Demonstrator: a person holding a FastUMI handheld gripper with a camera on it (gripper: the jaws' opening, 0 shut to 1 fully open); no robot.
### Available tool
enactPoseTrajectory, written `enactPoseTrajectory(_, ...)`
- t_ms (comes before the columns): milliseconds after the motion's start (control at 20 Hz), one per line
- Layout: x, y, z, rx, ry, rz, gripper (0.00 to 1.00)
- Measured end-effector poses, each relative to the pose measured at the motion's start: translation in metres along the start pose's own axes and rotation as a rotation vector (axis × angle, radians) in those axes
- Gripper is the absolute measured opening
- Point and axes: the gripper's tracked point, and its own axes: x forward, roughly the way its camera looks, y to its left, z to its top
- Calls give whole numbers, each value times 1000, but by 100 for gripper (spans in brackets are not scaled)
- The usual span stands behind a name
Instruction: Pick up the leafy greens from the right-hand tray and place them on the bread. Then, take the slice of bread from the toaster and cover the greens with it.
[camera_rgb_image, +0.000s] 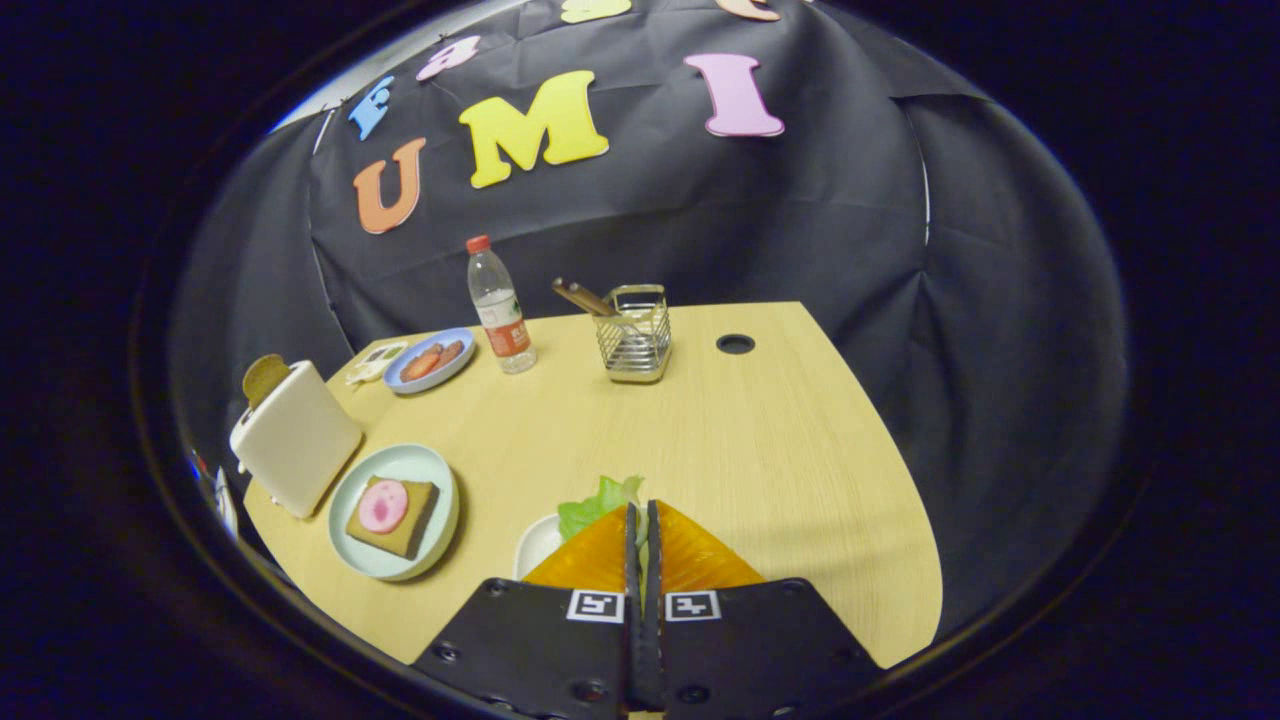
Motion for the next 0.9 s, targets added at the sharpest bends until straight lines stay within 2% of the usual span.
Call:
enactPoseTrajectory(250, -29, 33, 26, 10, -26, -18, 1)
enactPoseTrajectory(450, -46, 85, 42, -3, -50, -6, 0)
enactPoseTrajectory(900, -31, 273, 31, -9, -33, 136, 0)
